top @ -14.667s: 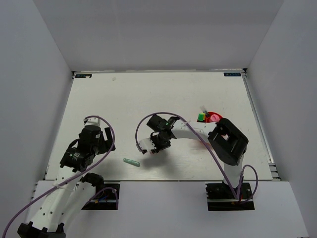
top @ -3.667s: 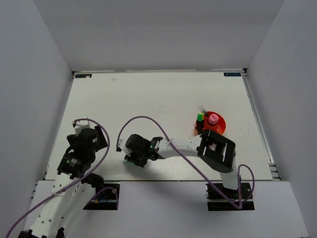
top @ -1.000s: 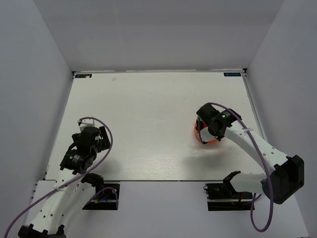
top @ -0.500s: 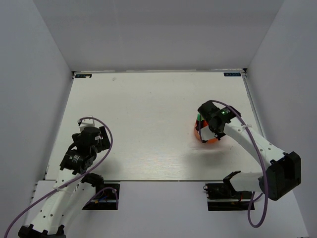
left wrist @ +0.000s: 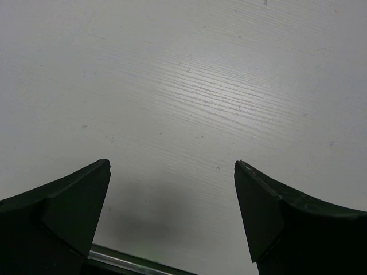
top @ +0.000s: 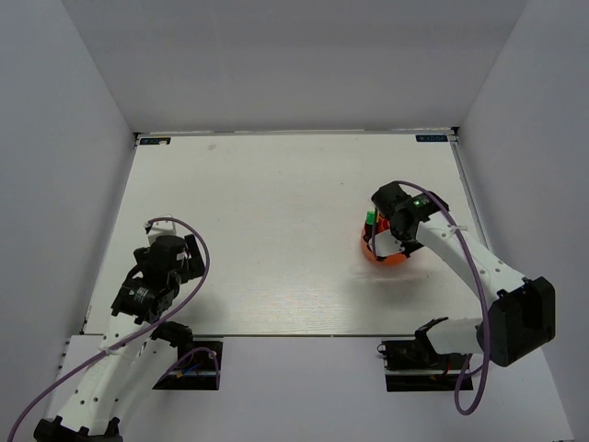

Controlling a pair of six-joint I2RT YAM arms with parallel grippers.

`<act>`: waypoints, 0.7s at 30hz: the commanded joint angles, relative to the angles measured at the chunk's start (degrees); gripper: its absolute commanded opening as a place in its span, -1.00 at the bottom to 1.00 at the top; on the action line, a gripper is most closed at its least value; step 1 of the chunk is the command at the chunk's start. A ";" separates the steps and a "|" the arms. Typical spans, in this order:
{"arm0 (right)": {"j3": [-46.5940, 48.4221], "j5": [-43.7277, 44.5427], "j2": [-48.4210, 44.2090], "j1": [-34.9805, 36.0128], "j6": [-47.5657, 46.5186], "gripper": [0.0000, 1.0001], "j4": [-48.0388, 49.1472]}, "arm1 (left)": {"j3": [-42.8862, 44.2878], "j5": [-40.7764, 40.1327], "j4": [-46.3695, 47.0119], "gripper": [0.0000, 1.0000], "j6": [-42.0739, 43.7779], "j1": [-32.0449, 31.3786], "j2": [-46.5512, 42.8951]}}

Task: Sort the stationery into containers
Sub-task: Place the stationery in the storage box.

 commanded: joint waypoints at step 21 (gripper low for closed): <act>-2.33 -9.69 -0.14 -1.64 -26.40 -1.00 3.36 | -0.08 0.22 1.35 0.98 0.50 0.09 0.43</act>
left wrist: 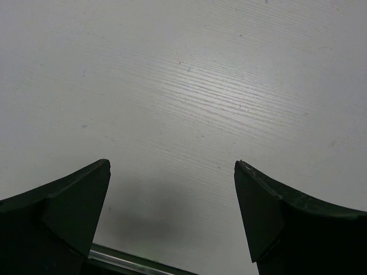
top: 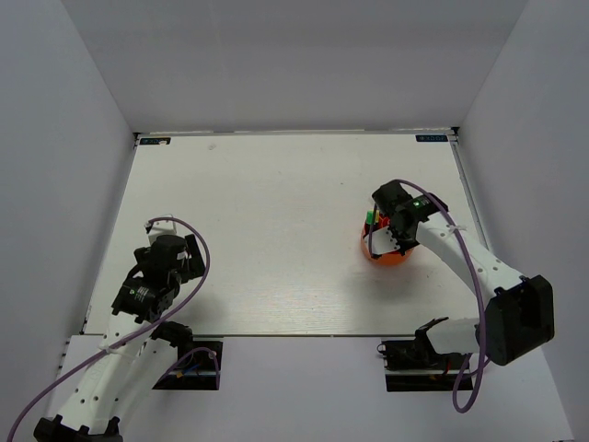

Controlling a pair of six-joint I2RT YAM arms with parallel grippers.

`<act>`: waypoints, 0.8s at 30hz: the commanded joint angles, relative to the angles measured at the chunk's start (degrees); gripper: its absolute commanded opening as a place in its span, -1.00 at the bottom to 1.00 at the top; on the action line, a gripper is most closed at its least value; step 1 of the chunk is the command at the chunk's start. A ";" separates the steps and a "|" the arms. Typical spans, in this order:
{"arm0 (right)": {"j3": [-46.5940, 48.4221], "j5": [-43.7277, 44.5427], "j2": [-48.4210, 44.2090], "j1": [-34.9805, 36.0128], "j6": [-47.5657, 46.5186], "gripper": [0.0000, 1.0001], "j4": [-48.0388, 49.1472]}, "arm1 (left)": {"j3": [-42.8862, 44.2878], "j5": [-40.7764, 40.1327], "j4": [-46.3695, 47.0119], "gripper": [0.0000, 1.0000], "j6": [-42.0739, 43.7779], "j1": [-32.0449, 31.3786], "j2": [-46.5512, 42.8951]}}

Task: Sort the stationery into containers
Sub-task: Place the stationery in the storage box.

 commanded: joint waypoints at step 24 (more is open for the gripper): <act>-2.28 -5.83 0.56 -0.35 -23.36 -0.06 1.48 | -0.08 0.05 1.17 0.98 0.28 0.18 -0.14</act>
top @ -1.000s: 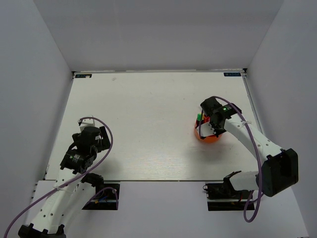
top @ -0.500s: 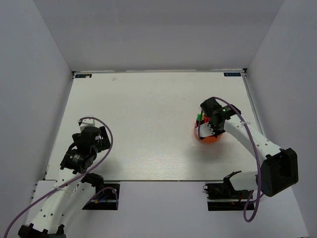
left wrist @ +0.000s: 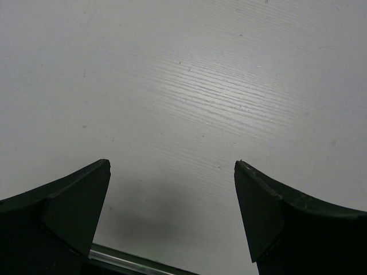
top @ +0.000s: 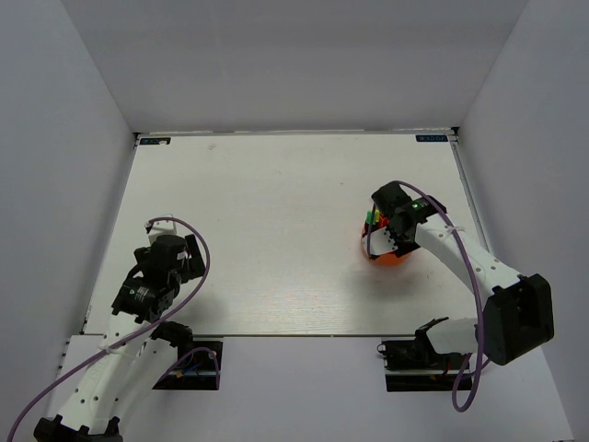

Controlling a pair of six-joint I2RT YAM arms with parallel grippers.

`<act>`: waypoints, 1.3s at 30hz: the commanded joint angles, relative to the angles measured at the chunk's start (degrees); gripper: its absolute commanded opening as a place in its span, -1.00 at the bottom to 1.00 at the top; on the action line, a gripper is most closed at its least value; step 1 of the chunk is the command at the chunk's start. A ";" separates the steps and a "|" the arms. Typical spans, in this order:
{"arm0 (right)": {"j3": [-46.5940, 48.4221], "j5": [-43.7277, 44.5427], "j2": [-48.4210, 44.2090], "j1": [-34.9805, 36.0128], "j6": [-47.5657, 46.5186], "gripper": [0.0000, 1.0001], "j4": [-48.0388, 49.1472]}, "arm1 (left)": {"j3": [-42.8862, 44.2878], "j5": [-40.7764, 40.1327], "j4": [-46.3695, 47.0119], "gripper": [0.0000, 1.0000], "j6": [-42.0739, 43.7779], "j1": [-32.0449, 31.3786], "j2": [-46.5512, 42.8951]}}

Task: Sort the stationery into containers
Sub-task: Place the stationery in the storage box, then reset both arms

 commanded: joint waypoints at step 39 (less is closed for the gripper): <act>15.04 -34.81 -13.32 -0.48 97.13 0.81 25.11 | -2.02 16.31 8.53 1.00 6.94 0.18 0.76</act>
